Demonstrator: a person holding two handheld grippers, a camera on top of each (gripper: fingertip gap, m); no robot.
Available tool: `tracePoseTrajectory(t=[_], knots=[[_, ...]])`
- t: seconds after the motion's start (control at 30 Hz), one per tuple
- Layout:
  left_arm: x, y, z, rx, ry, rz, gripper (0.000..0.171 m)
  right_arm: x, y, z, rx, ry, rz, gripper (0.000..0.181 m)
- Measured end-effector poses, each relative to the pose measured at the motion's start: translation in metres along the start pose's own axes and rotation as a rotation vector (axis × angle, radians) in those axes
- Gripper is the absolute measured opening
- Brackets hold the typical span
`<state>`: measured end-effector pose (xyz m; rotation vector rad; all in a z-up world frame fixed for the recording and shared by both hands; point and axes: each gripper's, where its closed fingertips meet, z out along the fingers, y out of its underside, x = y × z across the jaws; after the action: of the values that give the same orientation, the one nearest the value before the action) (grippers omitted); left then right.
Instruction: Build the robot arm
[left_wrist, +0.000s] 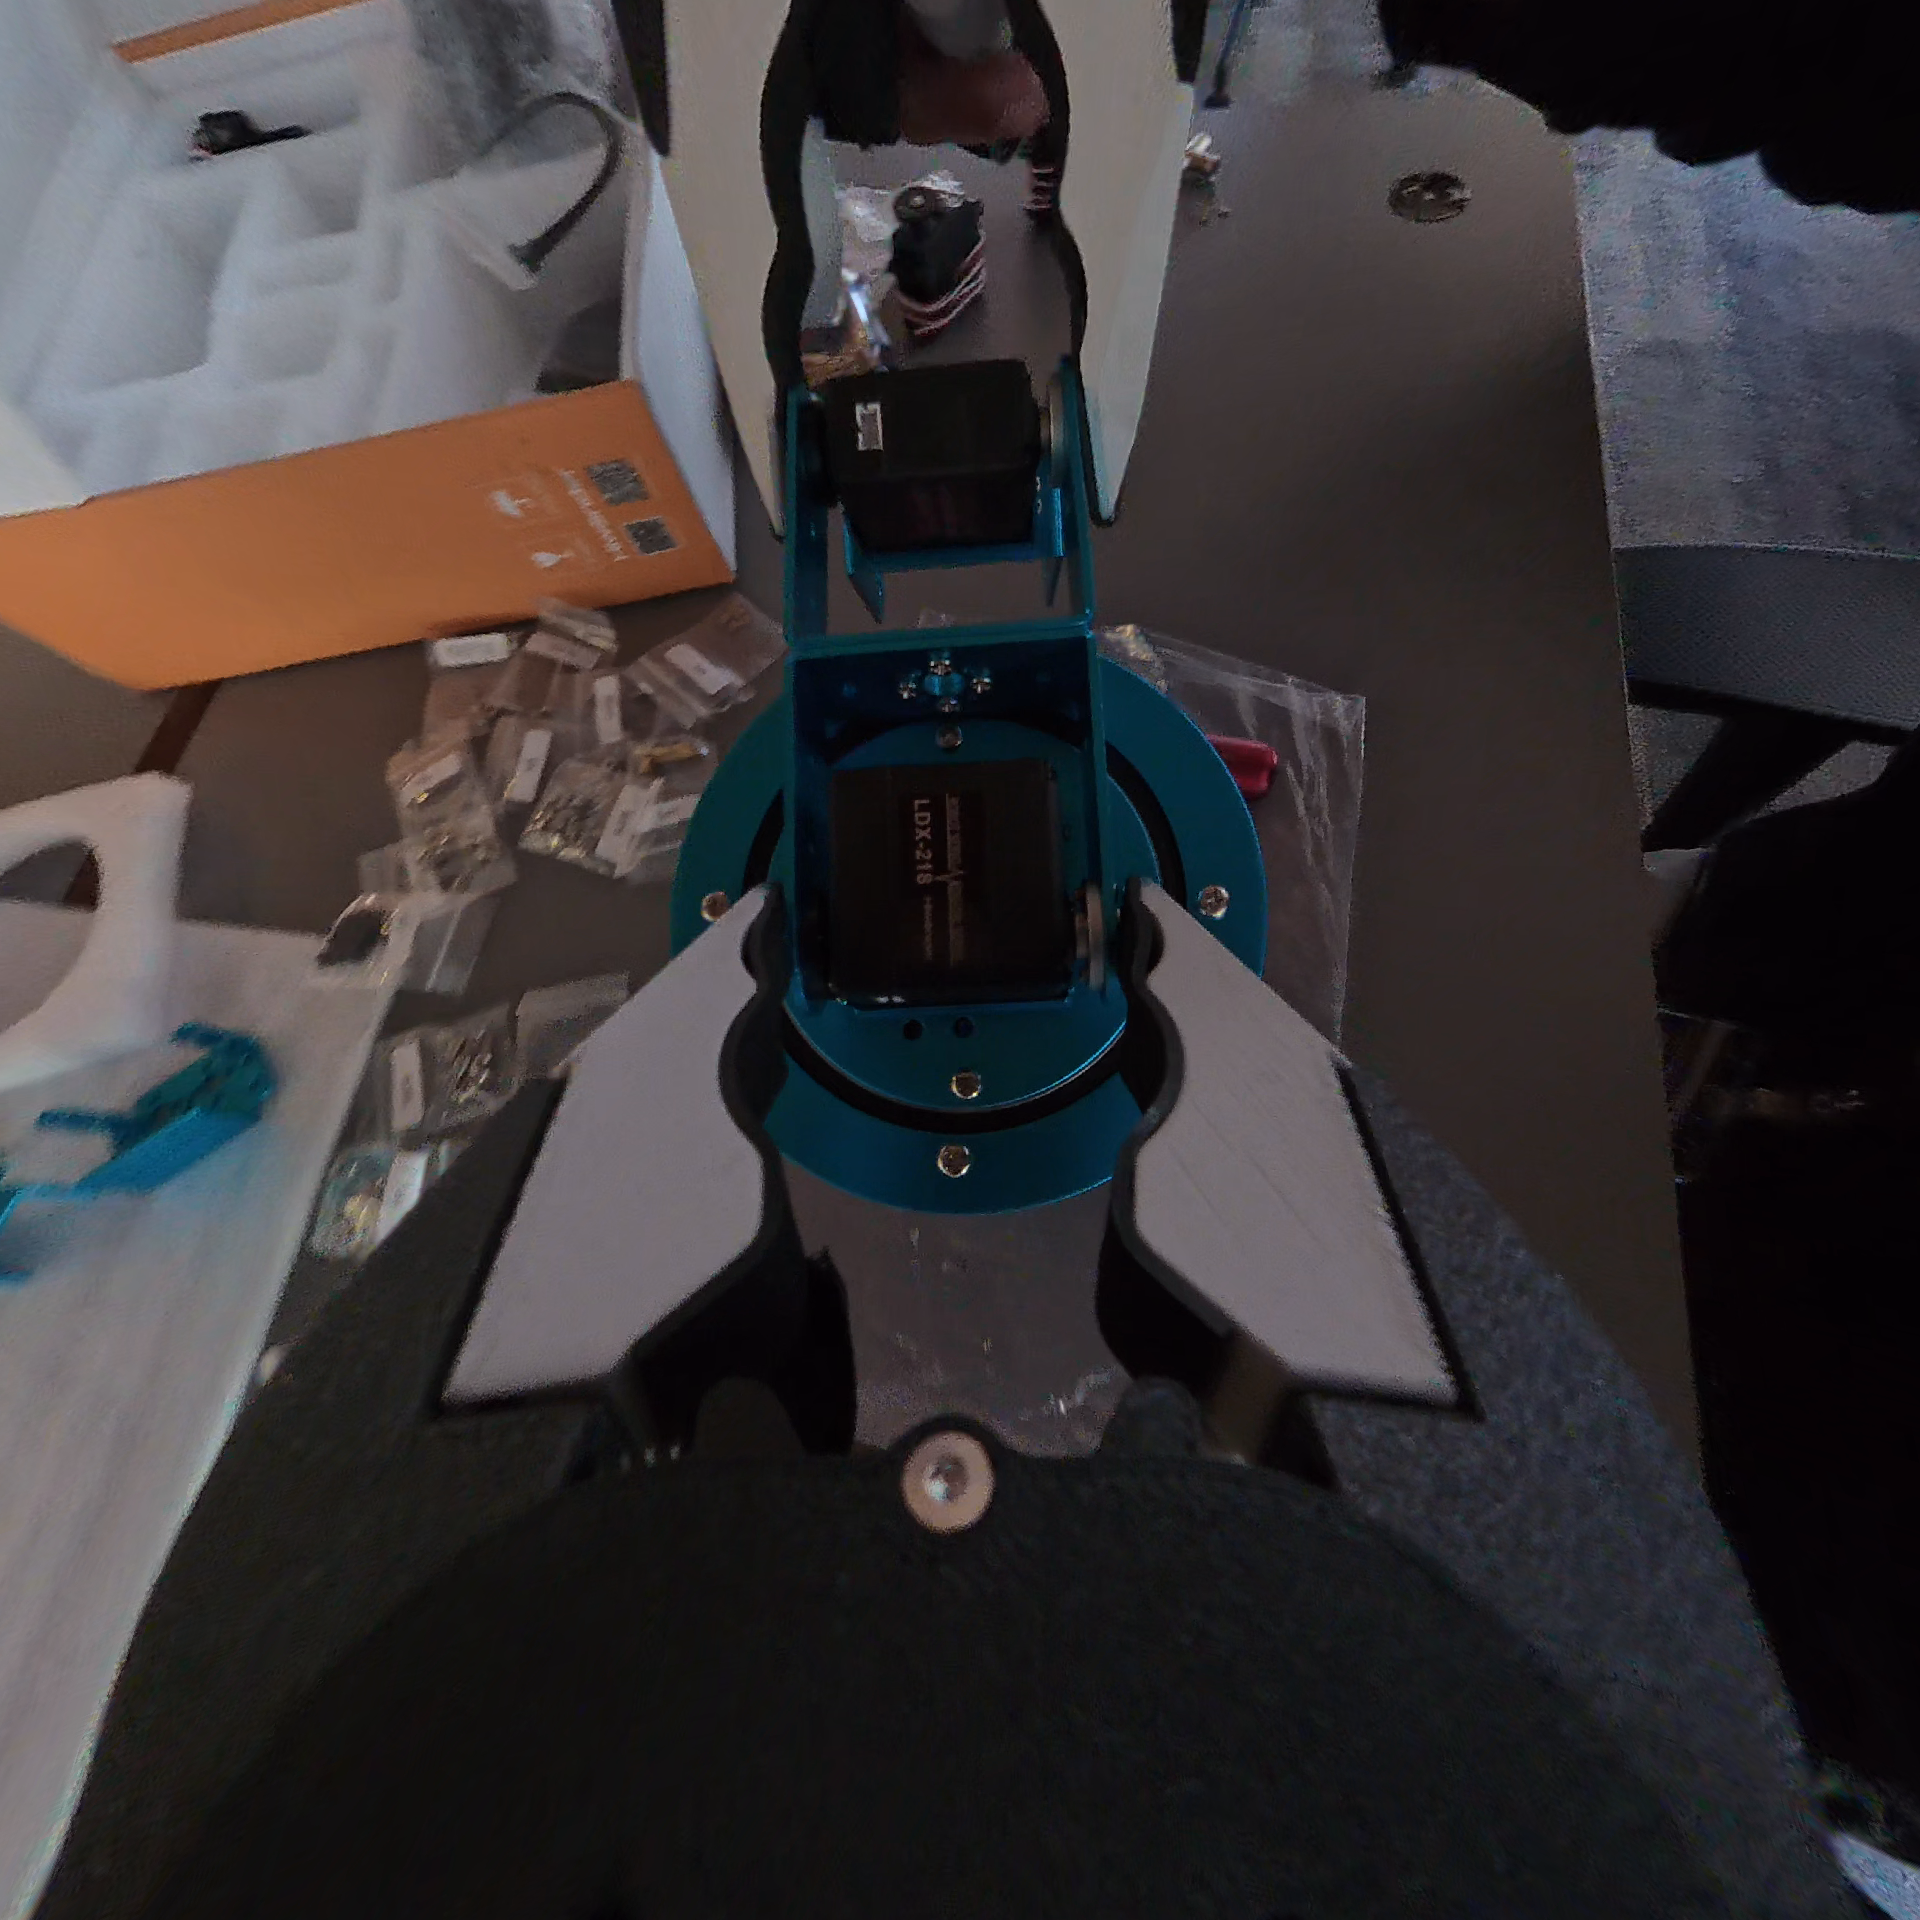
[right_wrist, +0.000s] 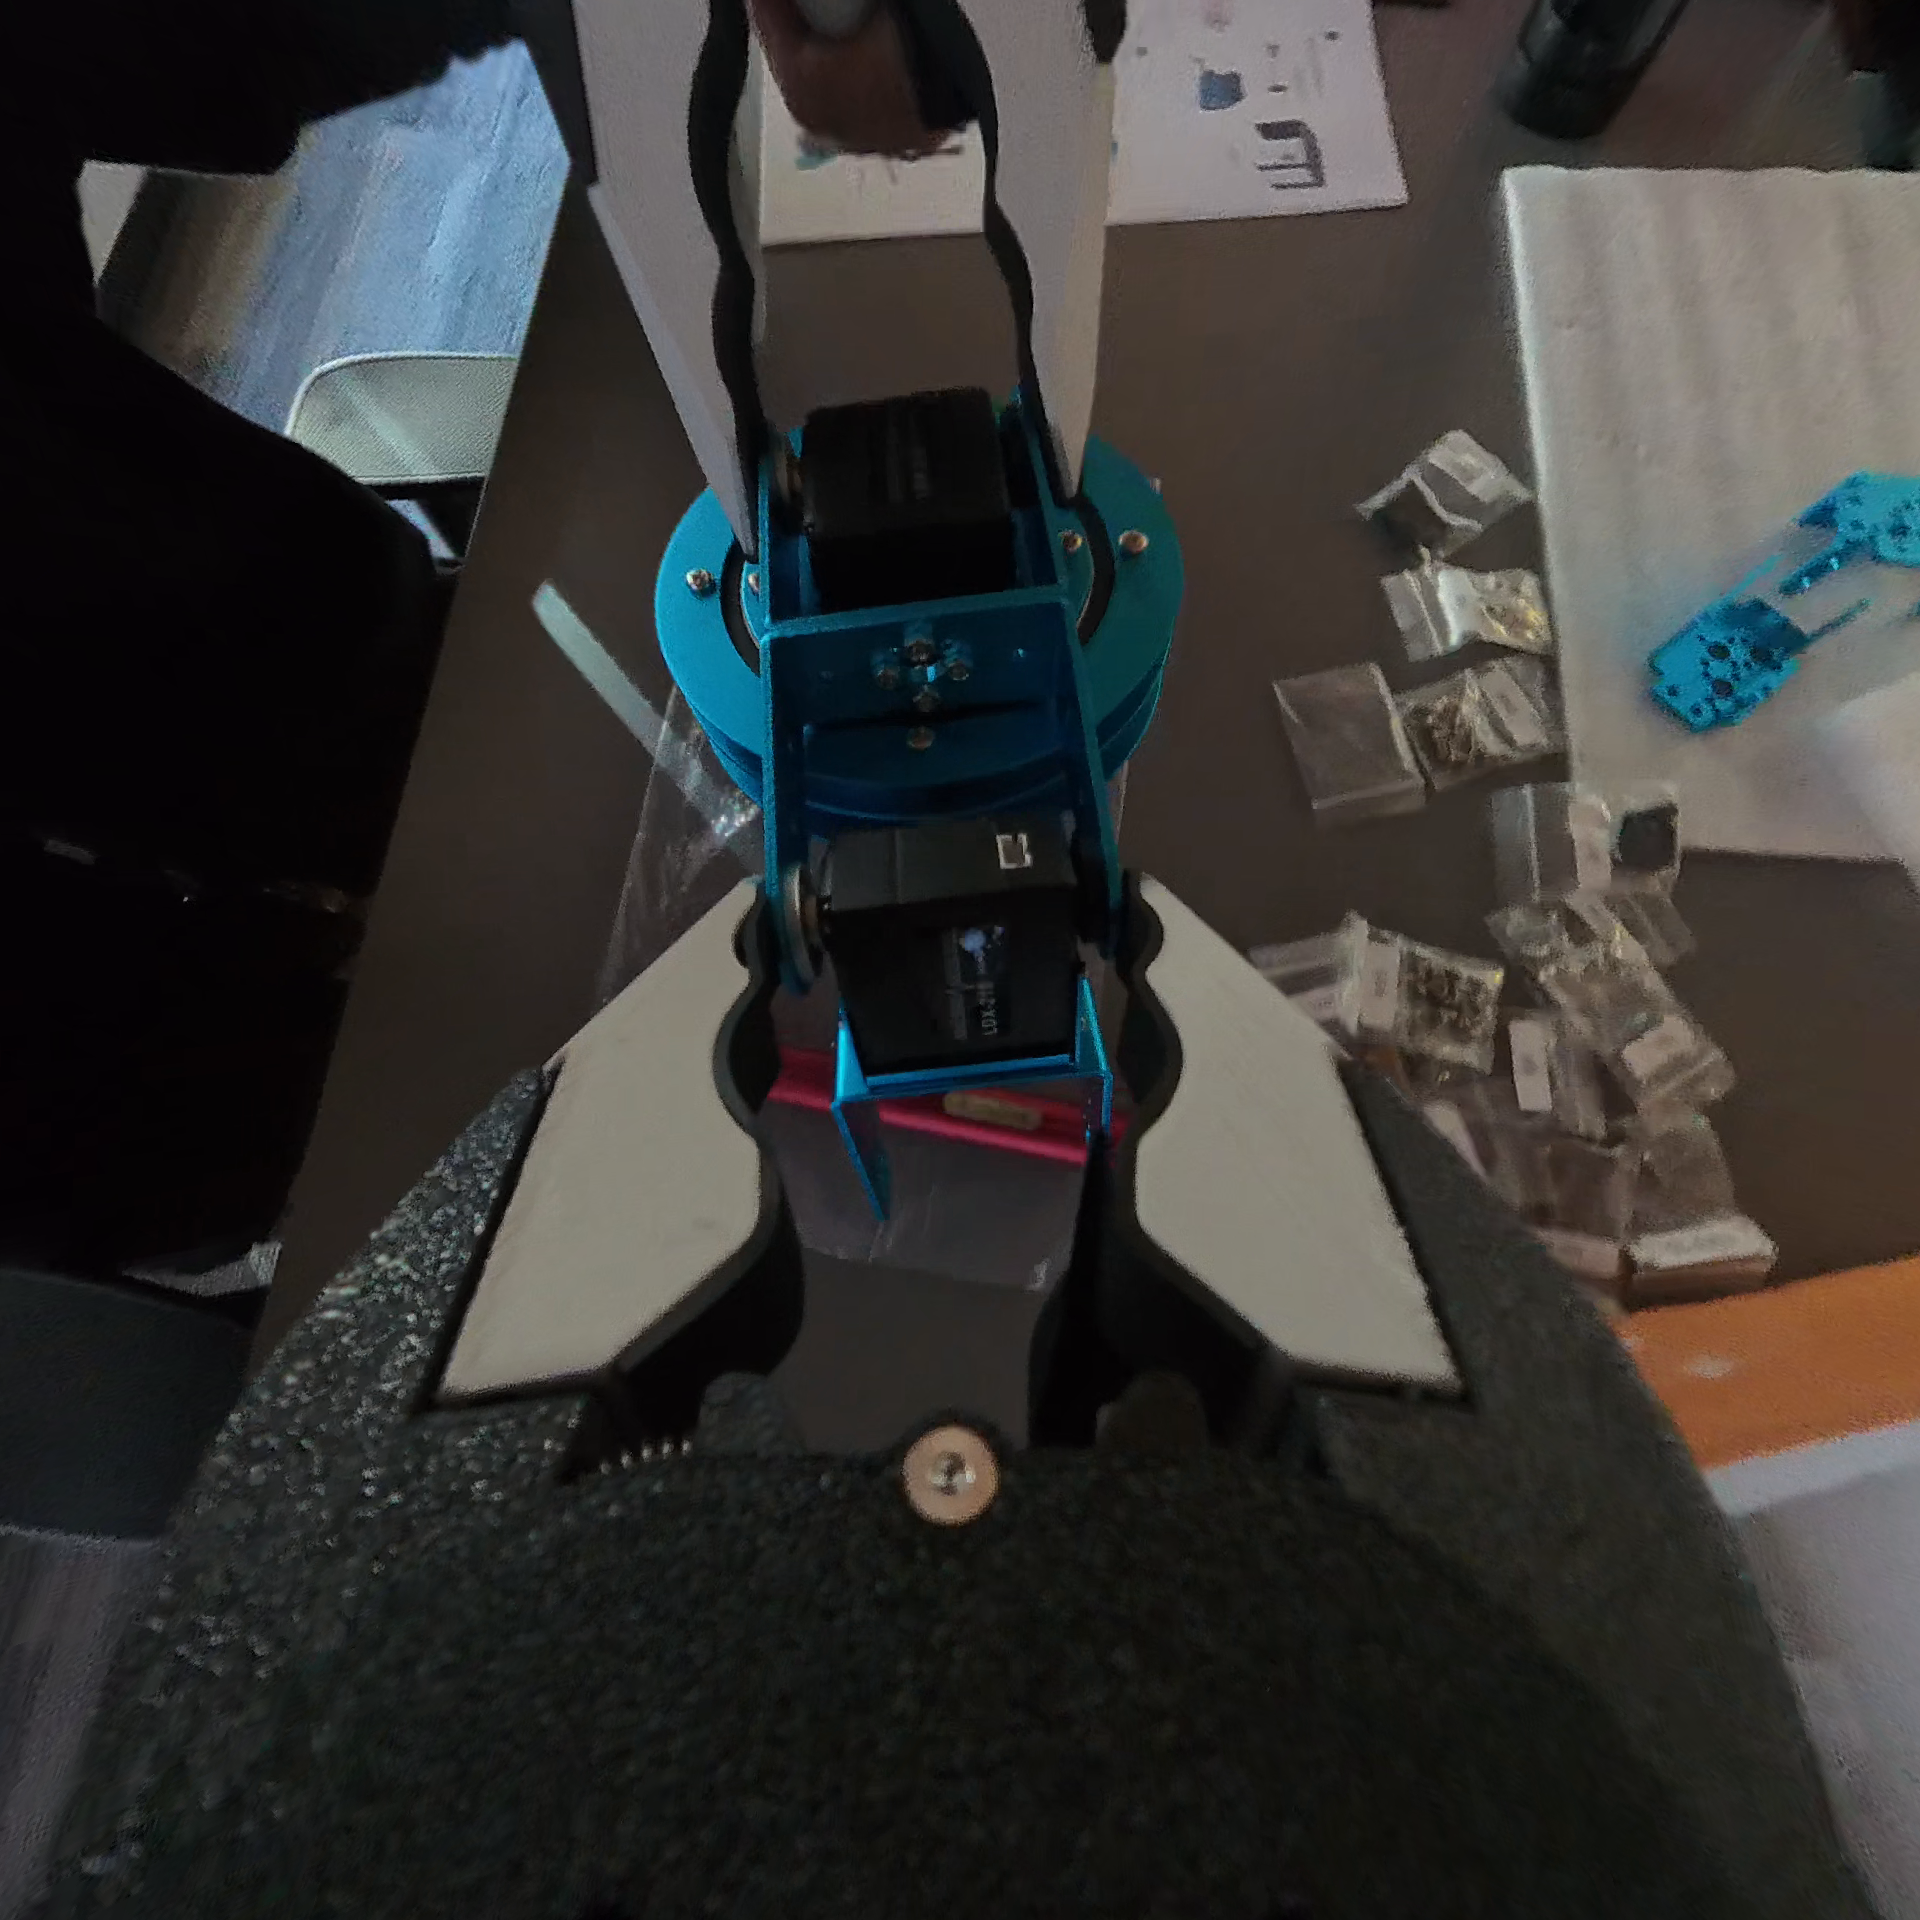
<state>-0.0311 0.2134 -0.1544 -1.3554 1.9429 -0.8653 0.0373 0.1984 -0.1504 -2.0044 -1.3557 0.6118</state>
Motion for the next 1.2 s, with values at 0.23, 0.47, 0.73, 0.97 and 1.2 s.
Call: tracePoseTrajectory(t=[0.23,0.47,0.73,0.97,1.2], knots=[[0.002,0.025,-0.045,-0.062,-0.146,-0.152,0.062,0.008,-0.037,0.040,0.016,-0.196,-0.111,0.064],[0.016,0.054,-0.046,-0.141,-0.287,-0.215,0.062,0.007,-0.032,0.075,0.027,-0.308,-0.238,0.065],[0.018,0.064,-0.026,-0.177,-0.334,-0.251,0.062,0.012,-0.011,0.083,-0.001,-0.343,-0.292,0.064],[0.018,0.065,-0.021,-0.144,-0.350,-0.278,0.063,0.014,-0.004,0.089,0.050,-0.347,-0.236,0.066],[0.017,0.060,-0.024,-0.048,-0.435,-0.186,0.064,0.033,-0.003,0.024,0.218,-0.064,-0.041,0.072]])
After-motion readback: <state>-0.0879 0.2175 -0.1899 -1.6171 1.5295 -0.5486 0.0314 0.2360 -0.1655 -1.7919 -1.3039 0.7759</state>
